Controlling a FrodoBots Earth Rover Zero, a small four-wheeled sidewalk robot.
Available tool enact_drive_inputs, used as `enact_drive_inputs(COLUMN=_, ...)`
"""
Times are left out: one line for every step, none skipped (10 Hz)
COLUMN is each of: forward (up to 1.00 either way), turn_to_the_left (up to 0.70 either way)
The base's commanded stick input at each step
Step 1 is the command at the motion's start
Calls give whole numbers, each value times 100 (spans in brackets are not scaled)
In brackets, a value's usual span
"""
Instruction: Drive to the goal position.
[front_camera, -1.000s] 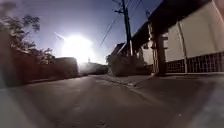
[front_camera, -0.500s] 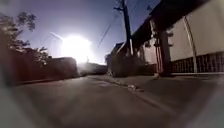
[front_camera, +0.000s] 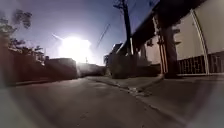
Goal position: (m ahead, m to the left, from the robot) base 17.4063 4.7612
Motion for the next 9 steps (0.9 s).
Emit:
enact_drive_inputs(forward=100, turn_to_the_left=0)
enact_drive_inputs(forward=100, turn_to_the_left=3)
enact_drive_inputs(forward=100, turn_to_the_left=10)
enact_drive_inputs(forward=100, turn_to_the_left=15)
enact_drive_inputs(forward=100, turn_to_the_left=18)
enact_drive_inputs(forward=100, turn_to_the_left=18)
enact_drive_inputs(forward=100, turn_to_the_left=14)
enact_drive_inputs(forward=100, turn_to_the_left=4)
enact_drive_inputs(forward=100, turn_to_the_left=0)
